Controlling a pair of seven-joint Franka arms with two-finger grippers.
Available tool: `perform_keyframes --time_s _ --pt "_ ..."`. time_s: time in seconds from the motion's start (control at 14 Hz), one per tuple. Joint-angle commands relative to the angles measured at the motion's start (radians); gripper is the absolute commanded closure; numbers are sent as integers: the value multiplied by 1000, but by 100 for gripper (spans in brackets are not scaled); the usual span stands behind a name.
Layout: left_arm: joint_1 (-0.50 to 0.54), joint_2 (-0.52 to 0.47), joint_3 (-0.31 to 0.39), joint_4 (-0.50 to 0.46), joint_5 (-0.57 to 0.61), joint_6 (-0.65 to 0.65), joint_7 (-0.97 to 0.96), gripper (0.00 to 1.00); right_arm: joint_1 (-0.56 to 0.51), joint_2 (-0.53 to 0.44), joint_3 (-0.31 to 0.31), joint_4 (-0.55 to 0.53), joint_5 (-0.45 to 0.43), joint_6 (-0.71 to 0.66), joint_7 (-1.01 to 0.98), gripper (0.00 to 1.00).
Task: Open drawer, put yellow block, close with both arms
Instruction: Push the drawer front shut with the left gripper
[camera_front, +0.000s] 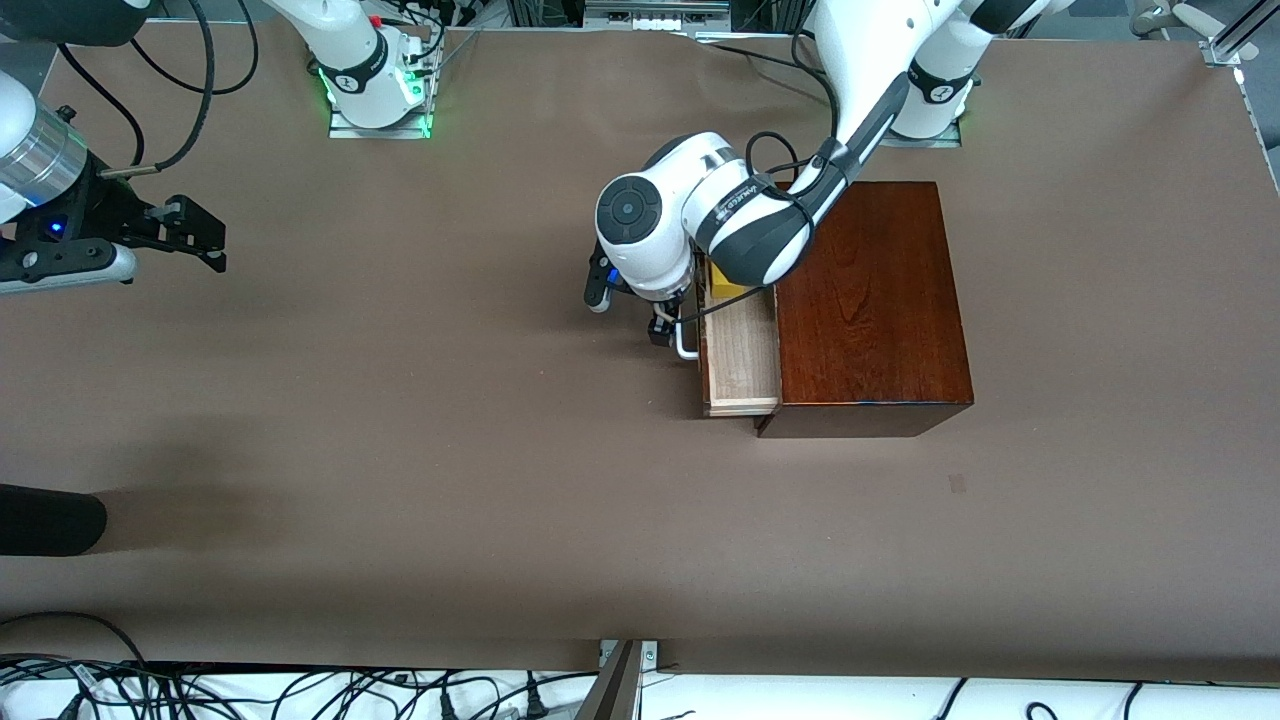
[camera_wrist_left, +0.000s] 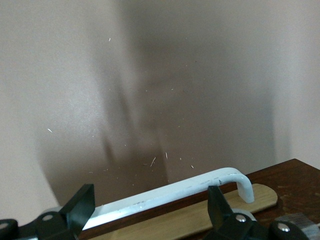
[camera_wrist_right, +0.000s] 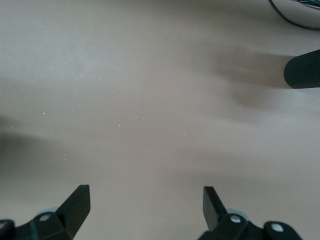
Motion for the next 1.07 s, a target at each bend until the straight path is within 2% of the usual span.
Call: perform_keyframes --time_s 0.0,0.64,1.0 --pt "44 -22 27 -18 43 -130 19 0 -12 8 8 22 1 -20 10 0" --pt "49 -39 33 -17 43 -247 14 0 -13 12 -1 22 3 -22 8 0" --pt "49 -60 37 -14 92 -300 6 0 -12 12 -1 22 3 -20 8 0"
